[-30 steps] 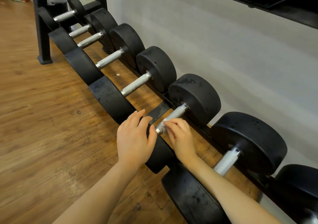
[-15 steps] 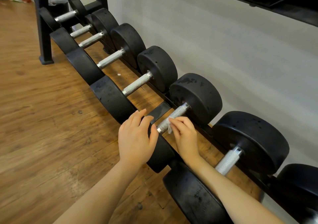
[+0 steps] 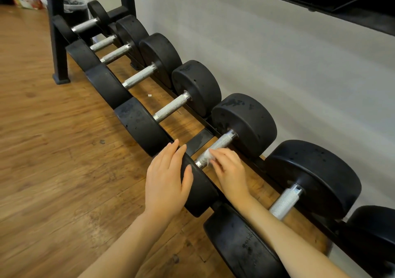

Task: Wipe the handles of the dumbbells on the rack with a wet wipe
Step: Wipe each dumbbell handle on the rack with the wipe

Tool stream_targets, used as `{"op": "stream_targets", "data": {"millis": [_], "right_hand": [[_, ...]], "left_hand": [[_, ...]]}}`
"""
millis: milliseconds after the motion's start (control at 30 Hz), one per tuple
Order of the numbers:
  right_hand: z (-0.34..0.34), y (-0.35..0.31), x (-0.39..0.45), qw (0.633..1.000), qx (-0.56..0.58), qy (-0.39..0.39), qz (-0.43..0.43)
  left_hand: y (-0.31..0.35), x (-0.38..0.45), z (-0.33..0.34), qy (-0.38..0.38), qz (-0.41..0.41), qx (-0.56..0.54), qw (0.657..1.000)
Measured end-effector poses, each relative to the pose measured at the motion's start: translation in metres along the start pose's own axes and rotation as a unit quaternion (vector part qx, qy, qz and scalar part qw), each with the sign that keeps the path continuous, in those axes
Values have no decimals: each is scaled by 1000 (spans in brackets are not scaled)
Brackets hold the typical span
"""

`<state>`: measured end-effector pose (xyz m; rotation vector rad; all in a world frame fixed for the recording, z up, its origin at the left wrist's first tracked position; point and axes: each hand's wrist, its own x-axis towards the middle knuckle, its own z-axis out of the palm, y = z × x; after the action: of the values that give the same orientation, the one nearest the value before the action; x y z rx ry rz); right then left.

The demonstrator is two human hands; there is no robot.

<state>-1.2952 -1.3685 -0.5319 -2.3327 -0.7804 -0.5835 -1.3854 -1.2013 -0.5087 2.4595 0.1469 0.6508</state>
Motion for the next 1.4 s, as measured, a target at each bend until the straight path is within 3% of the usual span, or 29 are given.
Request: {"op": "stream_targets", "data": {"millis": [100, 267, 400, 467, 567, 767, 967, 1167, 1300, 1400], "right_hand": [[0, -5, 1, 997, -14, -45, -54], [-6, -3, 14, 1000, -25, -1, 3], [-10, -8, 18, 989, -51, -112, -85], [-12, -5, 28, 977, -111, -130, -124], [-14, 2, 41, 973, -166, -115, -116], [-15, -11, 44, 945, -133, -245, -170], [-19, -7, 49, 927, -132, -324, -137], [-25, 4, 56, 939, -129, -293, -122], [-21, -5, 47, 923, -114, -332, -157], [-24, 3, 53, 931, -127, -310, -142]], "left_hand": [[-12, -15, -4, -6, 40, 10, 999], [-22, -17, -2, -9, 64, 13, 998], [-20, -19, 2, 2, 55, 6, 998], [-20, -20, 2, 3, 55, 6, 998], [-20, -20, 0, -1, 59, 9, 998], [-22, -20, 0, -13, 58, 12, 998], [-23, -19, 0, -7, 67, 12, 998], [-23, -19, 1, -1, 71, 1, 997], [-23, -19, 2, -7, 60, 2, 998], [-23, -19, 1, -9, 62, -2, 998]]}}
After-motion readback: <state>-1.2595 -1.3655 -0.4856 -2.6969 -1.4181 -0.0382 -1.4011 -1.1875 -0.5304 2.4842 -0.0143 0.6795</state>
